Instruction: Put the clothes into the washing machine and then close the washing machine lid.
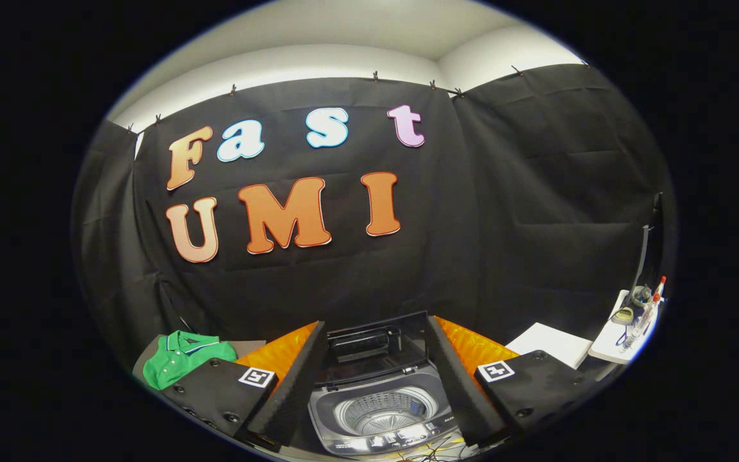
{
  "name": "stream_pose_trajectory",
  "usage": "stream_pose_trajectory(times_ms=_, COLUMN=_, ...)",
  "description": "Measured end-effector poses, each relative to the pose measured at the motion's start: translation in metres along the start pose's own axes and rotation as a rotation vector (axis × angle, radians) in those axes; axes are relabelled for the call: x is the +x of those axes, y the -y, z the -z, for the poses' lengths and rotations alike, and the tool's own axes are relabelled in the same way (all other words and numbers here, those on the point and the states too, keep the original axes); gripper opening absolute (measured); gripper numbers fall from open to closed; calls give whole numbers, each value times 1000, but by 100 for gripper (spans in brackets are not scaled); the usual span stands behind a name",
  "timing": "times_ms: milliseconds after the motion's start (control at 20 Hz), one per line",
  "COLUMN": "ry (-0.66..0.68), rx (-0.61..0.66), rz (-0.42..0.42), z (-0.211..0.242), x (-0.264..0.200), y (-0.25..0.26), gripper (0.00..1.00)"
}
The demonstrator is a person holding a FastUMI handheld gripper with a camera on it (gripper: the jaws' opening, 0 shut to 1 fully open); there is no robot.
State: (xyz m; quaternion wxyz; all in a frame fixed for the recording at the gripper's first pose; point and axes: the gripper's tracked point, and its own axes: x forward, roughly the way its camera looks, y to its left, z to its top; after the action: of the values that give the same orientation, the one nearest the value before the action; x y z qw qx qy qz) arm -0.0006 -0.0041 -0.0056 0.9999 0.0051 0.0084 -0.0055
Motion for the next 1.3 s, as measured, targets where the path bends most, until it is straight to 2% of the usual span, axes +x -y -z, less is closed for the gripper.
stream_pose_trajectory(times_ms=700, ry=-21, rx=3, rz=-27, z=7, x=4, y=-19, gripper=99)
stream_pose_trajectory(times_ms=1150, ry=-85, rx=-25, rz=-131, z=38, x=7, y=-87, gripper=99)
stream_pose_trajectory(times_ms=1300, ry=-122, rx=-42, rz=-190, z=56, x=2, y=-122, gripper=99)
